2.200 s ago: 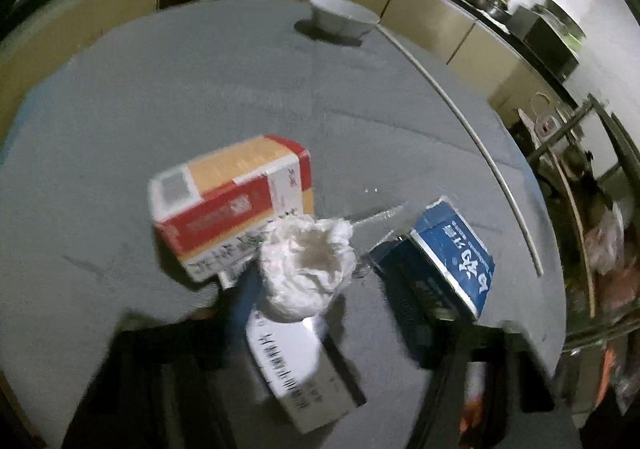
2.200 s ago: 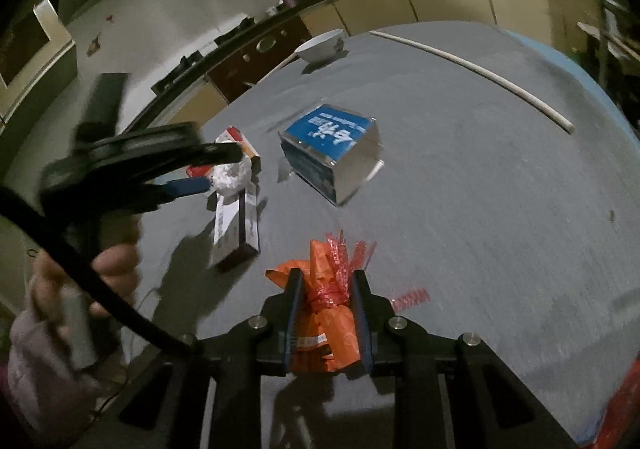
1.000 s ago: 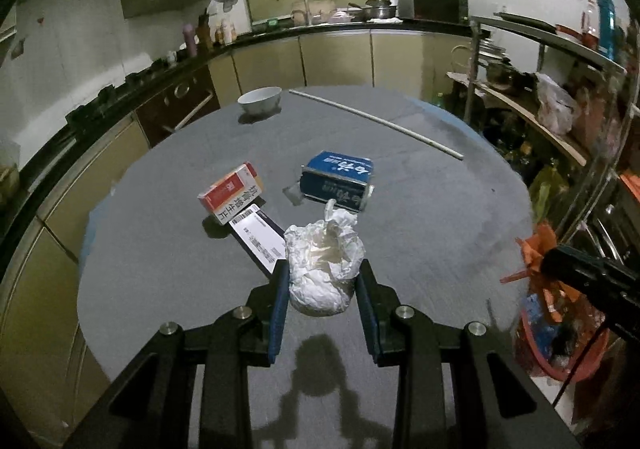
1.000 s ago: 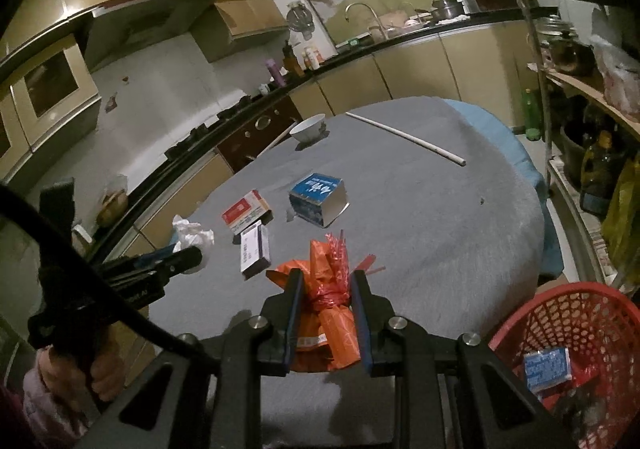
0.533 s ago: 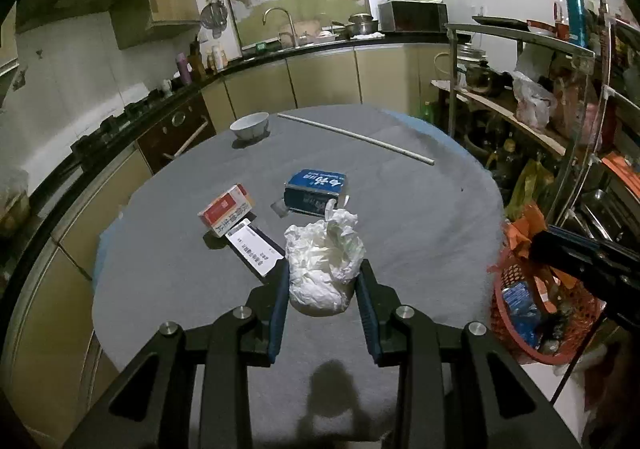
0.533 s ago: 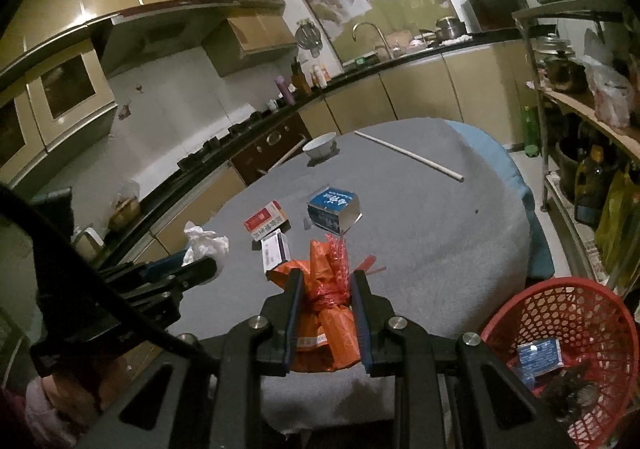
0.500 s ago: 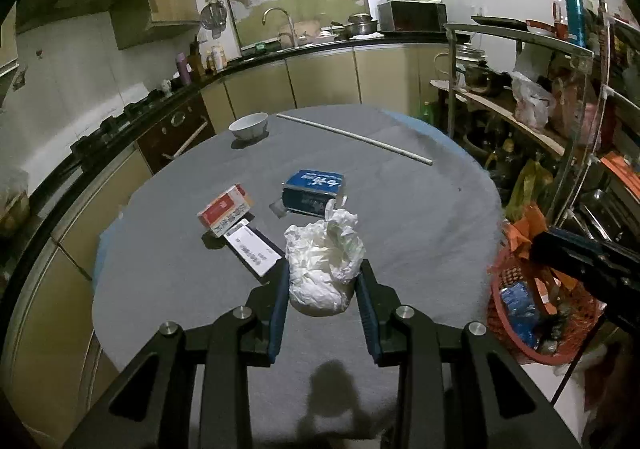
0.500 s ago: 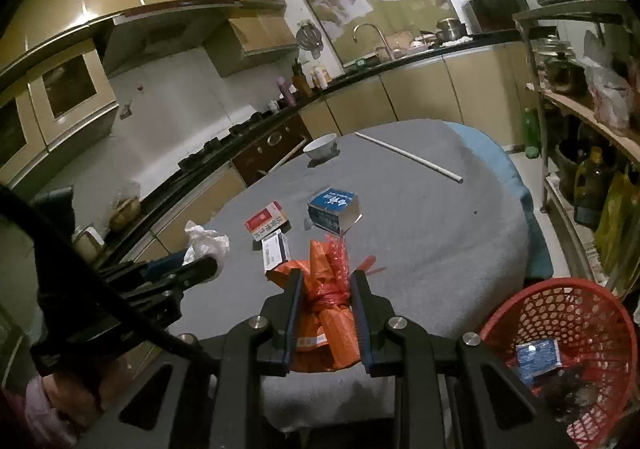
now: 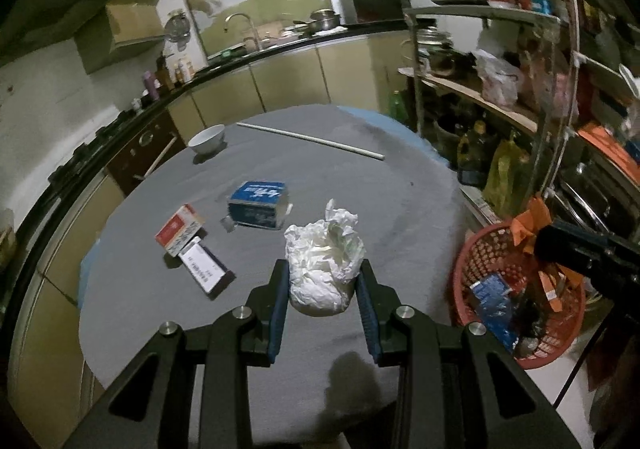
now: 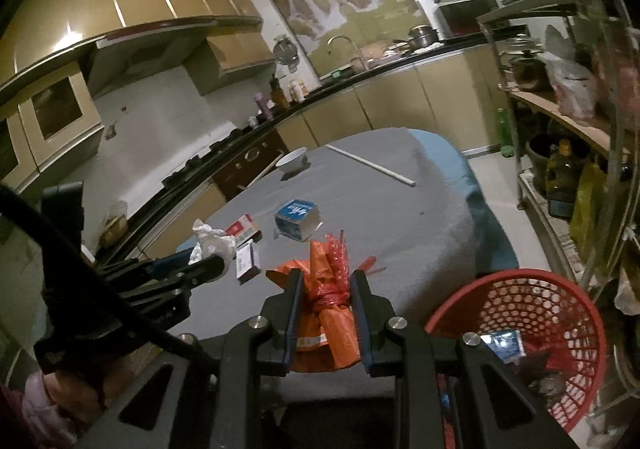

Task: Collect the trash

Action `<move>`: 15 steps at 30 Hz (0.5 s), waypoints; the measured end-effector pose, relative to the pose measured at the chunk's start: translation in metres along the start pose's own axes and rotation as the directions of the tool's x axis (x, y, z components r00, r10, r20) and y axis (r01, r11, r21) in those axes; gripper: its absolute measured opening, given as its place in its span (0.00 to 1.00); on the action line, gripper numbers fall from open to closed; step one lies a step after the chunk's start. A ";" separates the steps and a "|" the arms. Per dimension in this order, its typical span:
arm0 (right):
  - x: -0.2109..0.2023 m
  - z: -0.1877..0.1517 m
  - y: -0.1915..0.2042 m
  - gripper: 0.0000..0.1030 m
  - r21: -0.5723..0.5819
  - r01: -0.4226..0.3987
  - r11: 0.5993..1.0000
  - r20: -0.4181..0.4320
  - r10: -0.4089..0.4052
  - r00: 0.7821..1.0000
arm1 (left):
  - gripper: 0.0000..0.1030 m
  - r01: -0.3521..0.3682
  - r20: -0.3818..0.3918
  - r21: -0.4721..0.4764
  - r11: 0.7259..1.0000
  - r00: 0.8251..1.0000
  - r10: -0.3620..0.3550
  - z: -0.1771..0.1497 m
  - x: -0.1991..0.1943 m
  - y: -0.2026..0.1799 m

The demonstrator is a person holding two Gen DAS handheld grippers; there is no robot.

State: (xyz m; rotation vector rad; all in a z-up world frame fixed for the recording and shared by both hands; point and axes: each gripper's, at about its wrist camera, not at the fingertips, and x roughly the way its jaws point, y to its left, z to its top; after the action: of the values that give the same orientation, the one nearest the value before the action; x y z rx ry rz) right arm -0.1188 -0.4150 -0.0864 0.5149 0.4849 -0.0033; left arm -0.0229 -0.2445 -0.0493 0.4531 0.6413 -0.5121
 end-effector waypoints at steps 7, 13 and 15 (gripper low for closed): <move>-0.020 -0.005 -0.025 0.25 0.032 0.039 0.999 0.023 -0.040 0.999 | 0.33 0.017 0.002 0.067 0.998 1.000 -0.017 0.005 -0.002 -0.029; -0.031 -0.010 -0.045 0.25 0.082 0.069 0.994 0.027 -0.072 0.997 | 0.33 0.040 0.000 0.114 0.993 0.999 -0.040 0.005 -0.003 -0.044; -0.034 -0.011 -0.051 0.25 0.098 0.076 0.992 0.029 -0.079 0.996 | 0.33 0.048 -0.003 0.123 0.991 0.999 -0.048 0.004 -0.003 -0.048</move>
State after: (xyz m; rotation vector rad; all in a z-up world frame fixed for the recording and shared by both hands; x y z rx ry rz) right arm -0.1601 -0.4579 -0.1036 0.5895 0.4737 -0.1100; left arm -0.0512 -0.2836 -0.0556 0.5555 0.6239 -0.5993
